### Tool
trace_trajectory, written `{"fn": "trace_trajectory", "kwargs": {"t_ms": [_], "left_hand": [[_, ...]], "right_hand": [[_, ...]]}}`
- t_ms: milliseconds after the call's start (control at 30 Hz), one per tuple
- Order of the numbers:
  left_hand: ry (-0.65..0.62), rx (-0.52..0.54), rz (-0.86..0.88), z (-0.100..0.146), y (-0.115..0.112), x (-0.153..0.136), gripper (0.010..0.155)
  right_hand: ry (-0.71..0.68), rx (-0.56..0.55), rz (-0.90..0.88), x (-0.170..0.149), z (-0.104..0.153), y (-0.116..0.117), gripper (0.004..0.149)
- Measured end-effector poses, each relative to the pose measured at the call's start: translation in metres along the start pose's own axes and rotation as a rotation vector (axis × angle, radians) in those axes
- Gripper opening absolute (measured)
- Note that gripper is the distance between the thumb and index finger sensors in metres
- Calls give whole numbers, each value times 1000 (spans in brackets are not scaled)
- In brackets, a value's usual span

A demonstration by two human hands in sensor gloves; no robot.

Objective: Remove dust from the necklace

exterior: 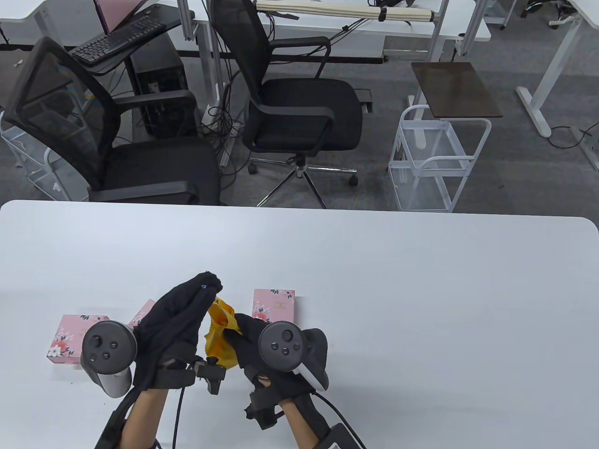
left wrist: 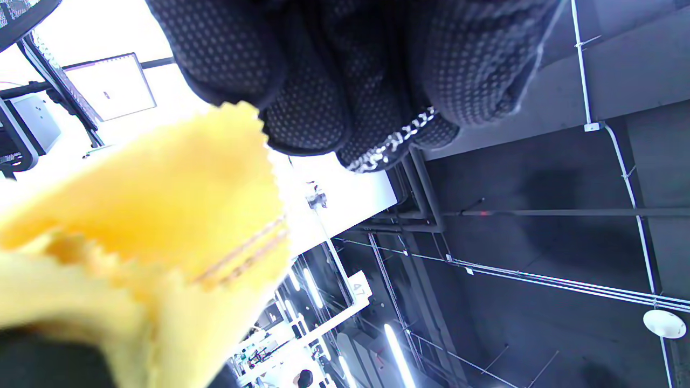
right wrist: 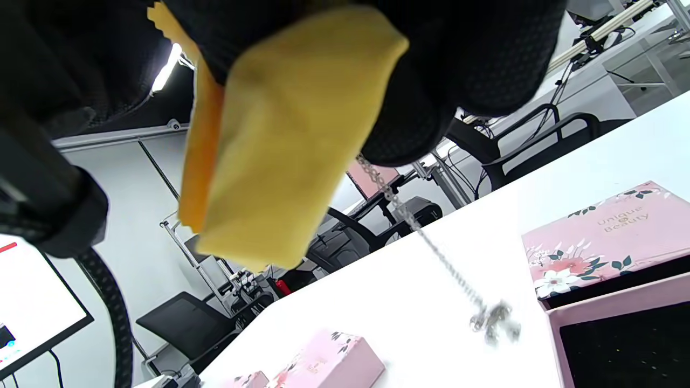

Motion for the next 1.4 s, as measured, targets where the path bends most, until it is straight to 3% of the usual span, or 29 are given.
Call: {"fn": "trace_trajectory", "kwargs": {"t_ms": [467,667,867,1300,1400], "left_hand": [[-7,3,4,0,4,1,37],[-18,14,9,1,7,3,37],[-22,16,17,1,8,3,37],[-42,40,23,3,13,4,37],[-51,53,47,4,18,6,37]], "right_hand": [[14,-17,25,-4,-1,4,38],[34,38,63,-8,-3,12,38],[60,25,61,-13,-5,16,38],[106,146,152,-25,-11,32,38],[110,126,210,-25,-11,32,39]]}}
Point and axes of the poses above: the tracker on the back of each hand, its own x axis roughly to the thumb side, its own z axis roughly from the fingertips to the wrist, y = z × x, the point moved 3 cm from there along -z, roughly from the wrist to the fingertips, and after that the axes turned 8 degrees about y, right-handed, at the moved point
